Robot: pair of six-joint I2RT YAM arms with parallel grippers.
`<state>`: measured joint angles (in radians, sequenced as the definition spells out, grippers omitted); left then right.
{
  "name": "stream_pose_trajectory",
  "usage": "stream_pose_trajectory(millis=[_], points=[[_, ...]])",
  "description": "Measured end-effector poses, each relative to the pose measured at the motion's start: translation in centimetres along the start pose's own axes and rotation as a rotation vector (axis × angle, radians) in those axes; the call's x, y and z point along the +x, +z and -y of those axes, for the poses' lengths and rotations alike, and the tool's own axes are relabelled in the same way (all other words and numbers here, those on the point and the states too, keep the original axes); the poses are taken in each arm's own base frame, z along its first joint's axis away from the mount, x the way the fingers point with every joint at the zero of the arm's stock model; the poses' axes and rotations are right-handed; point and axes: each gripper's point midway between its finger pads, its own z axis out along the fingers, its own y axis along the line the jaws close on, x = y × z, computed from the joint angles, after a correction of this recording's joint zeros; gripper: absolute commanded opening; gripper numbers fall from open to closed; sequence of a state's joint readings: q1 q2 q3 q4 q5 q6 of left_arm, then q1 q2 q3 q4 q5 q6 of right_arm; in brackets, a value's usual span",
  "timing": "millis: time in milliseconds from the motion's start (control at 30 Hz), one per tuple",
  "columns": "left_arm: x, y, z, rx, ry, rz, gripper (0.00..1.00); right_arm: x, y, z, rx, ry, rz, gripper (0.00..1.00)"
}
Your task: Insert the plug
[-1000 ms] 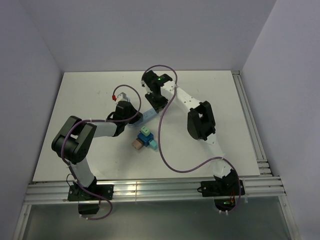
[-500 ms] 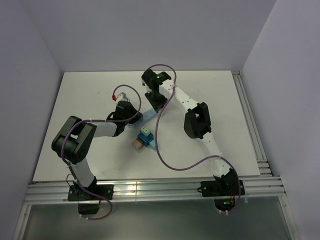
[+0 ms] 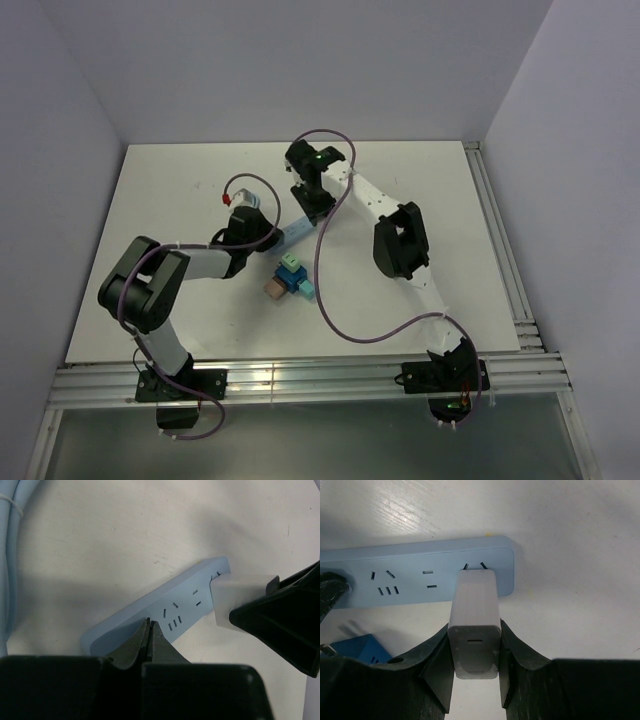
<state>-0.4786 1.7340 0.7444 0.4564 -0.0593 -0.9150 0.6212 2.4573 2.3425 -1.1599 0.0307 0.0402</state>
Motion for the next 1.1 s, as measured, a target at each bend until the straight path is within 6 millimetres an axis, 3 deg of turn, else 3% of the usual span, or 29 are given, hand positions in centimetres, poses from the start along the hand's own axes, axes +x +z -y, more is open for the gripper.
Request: stream_pose_trajectory(millis=[33,133,167,267,300,400,467,600,700,833,967,1100], points=[[0.0,-0.1,0.0,-0.003,0.004,0.001,0.0,0.0,0.0,0.0,0.0,0.001,0.005,0.18],[-0.1,-0.4,-0.3,-0.013,0.01,0.004,0.01,-0.1,-0.1,0.0,-0.001,0.001,0.016,0.36],[-0.1,-0.6,-0.4,-0.015,0.012,0.005,0.02,-0.1,-0.2,0.0,-0.001,0.001,0.019,0.48],[0.1,-1.4,-0.6,-0.01,0.012,0.008,0.21,-1.5,0.3,-0.4,-0.016,0.022,0.079,0.7],[0.2,-1.6,-0.7,-0.008,0.013,0.005,0.33,-2.2,0.8,-0.6,-0.026,0.031,0.109,0.73],[0.0,-2.2,-0.3,0.002,0.022,0.009,0.5,-3.0,1.2,-1.0,-0.04,0.041,0.141,0.79],[-0.4,-2.9,-0.2,-0.008,0.037,0.014,0.58,-3.6,1.2,-1.1,-0.047,0.052,0.167,0.82],[-3.0,-5.6,1.7,0.019,0.052,0.083,0.62,-4.1,0.5,-1.0,-0.043,0.076,0.206,0.85],[-5.6,-8.4,4.5,0.1,0.048,0.159,0.64,-3.7,-1.7,-0.7,-0.034,0.095,0.237,0.98],[-8.2,-12.4,7.9,0.219,0.031,0.235,0.69,-3.3,-7.1,0.3,-0.009,0.124,0.339,1.0],[-8.5,-14.3,9.4,0.292,0.014,0.235,0.79,-2.8,-12.7,1.5,0.015,0.173,0.493,1.0],[-6.6,-15.2,8.8,0.327,-0.009,0.178,0.84,0.1,-14.6,2.3,0.023,0.237,0.553,1.0]])
